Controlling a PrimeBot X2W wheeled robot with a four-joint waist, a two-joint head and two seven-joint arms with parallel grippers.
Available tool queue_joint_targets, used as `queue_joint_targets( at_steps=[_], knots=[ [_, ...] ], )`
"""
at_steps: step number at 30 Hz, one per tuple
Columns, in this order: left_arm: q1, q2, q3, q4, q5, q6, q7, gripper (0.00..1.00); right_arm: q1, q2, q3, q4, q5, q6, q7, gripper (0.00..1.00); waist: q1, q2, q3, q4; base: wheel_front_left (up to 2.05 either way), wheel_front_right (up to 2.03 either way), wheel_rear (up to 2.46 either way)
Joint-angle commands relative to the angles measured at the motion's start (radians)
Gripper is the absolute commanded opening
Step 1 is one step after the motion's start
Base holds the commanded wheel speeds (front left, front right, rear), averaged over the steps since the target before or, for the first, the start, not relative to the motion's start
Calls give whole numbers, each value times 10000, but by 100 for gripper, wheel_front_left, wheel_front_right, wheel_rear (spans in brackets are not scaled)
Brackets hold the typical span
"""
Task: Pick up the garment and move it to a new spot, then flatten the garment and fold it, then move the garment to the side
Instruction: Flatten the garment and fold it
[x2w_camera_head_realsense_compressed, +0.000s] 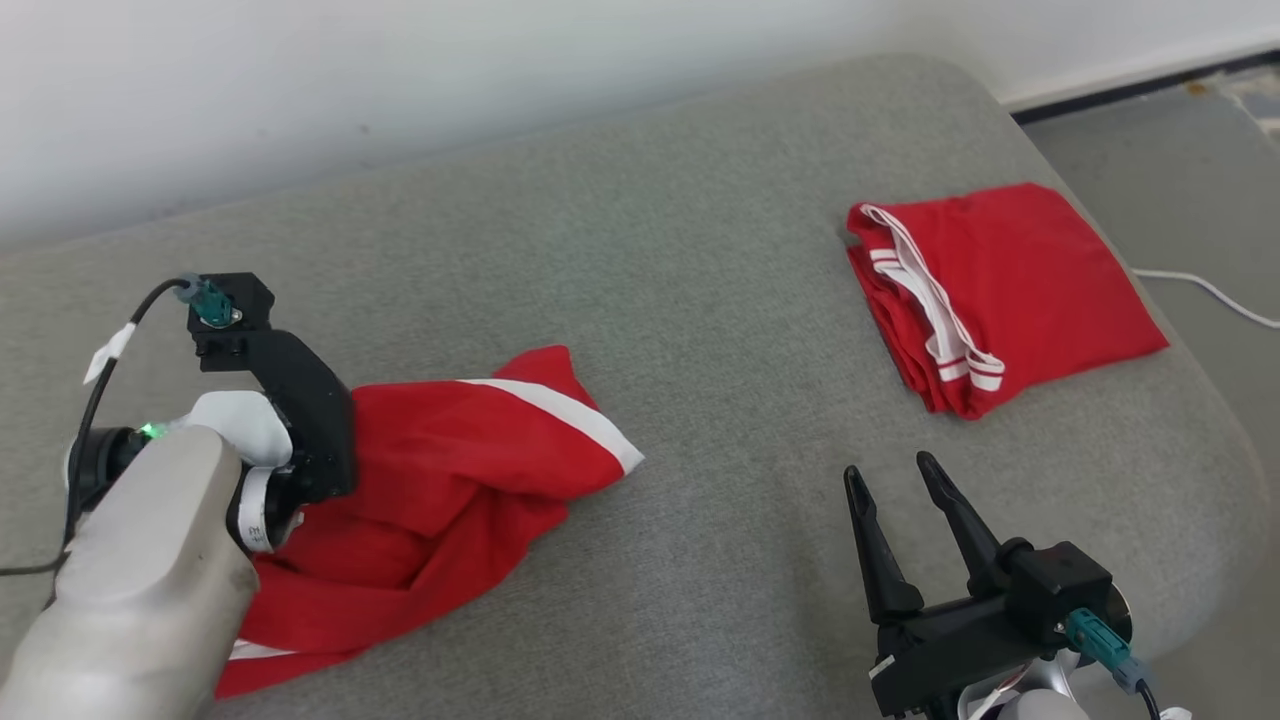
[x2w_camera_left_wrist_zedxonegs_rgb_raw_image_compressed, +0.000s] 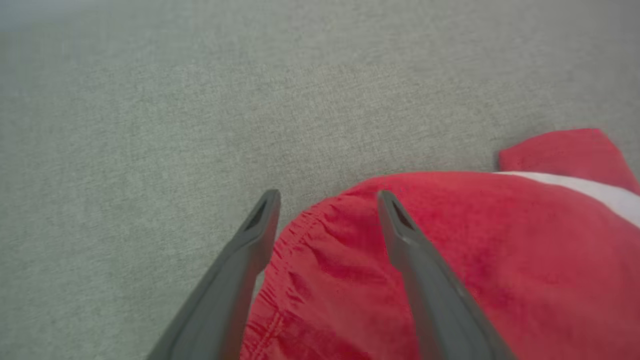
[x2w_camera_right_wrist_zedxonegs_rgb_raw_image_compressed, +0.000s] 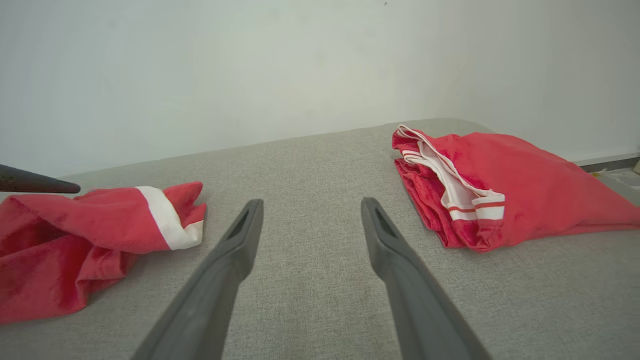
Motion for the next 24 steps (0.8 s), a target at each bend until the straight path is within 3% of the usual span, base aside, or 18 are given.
queue_joint_targets(
  at_steps=[1,10,12,13,18,24],
  knots=[
    [-138,106,-65,177,73,-29,293,100,-59,50,-29,35,72,-26,-57,100,-2,-1,520,-517,0,0,0],
    [-250,-7,-357,584,-146,-20,1752,100,-178,106,-65,144,35,-26,-202,100,-2,-1,670,-522,0,0,0],
    [-131,-50,-451,546,-189,-55,1956,8,-197,111,-9,196,33,-28,-209,100,-2,-1,640,-487,0,0,0],
    [-70,-76,-472,513,-231,-76,2036,0,-212,117,19,220,37,-26,-216,100,-2,-1,617,-468,0,0,0],
    [-155,-161,-307,51,-235,-198,1147,0,-283,131,78,302,39,-28,-243,100,-2,-1,491,-384,0,0,0],
    [-859,-855,-165,-713,117,-759,-1806,0,-360,144,126,427,51,-26,-272,100,-2,-1,347,-359,0,0,0]
  ],
)
